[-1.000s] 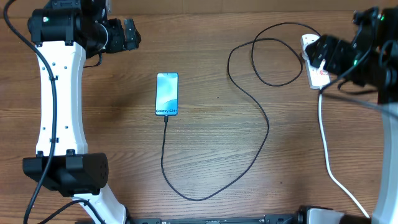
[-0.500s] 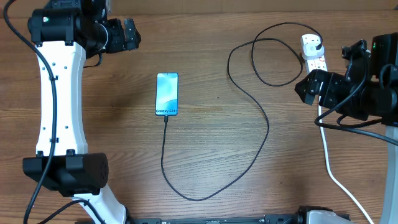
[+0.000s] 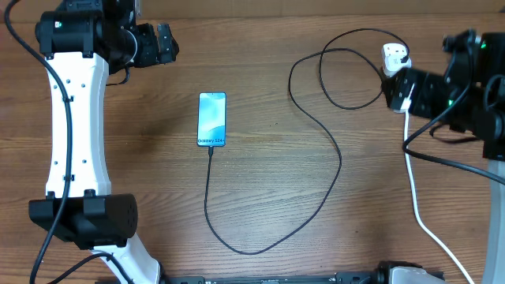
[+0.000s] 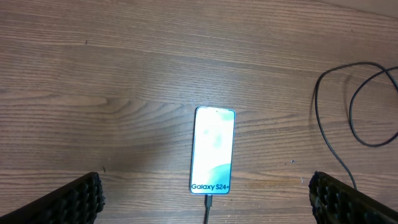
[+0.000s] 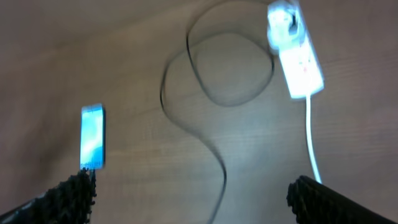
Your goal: Plug charger to phone and switch on socket
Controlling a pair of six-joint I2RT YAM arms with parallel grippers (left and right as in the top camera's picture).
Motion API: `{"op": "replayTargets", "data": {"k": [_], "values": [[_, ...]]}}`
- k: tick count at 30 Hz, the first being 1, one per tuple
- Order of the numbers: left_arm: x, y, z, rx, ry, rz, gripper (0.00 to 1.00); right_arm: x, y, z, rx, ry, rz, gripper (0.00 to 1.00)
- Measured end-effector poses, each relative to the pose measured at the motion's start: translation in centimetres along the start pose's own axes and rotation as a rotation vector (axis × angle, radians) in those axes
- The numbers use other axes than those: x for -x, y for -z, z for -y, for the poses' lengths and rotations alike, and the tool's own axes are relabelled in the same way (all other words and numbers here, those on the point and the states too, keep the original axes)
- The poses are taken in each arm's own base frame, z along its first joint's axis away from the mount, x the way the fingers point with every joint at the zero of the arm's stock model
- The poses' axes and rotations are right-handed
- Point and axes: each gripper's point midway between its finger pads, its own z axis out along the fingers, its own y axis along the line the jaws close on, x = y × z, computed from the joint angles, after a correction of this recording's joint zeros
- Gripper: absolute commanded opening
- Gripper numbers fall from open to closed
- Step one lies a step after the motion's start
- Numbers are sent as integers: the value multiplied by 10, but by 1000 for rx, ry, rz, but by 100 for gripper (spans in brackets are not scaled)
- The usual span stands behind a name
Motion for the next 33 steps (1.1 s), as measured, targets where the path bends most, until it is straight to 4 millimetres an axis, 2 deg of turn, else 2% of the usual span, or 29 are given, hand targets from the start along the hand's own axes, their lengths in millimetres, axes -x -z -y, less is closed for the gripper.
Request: {"op": "replayTargets", "data": {"k": [5, 8, 11, 13, 17, 25, 33], "values": [[0, 0, 0, 0, 0, 0, 100, 23, 3, -5, 31, 40, 191, 100], [0, 0, 0, 1, 0, -1, 100, 24, 17, -7, 52, 66, 329, 100], [0, 0, 0, 1, 0, -1, 100, 16, 32, -5, 64, 88, 466, 100], [0, 0, 0, 1, 0, -2, 100, 3, 37, -2, 72, 100, 547, 100], [-1, 0, 0, 2, 1, -3, 100, -29, 30, 8, 85, 115, 660, 100], [-1, 0, -1, 4, 1, -2, 100, -93, -14, 28, 116, 141, 792, 100], [-1, 0, -1, 4, 1, -2, 100, -125, -50, 32, 164, 166, 862, 100]]}}
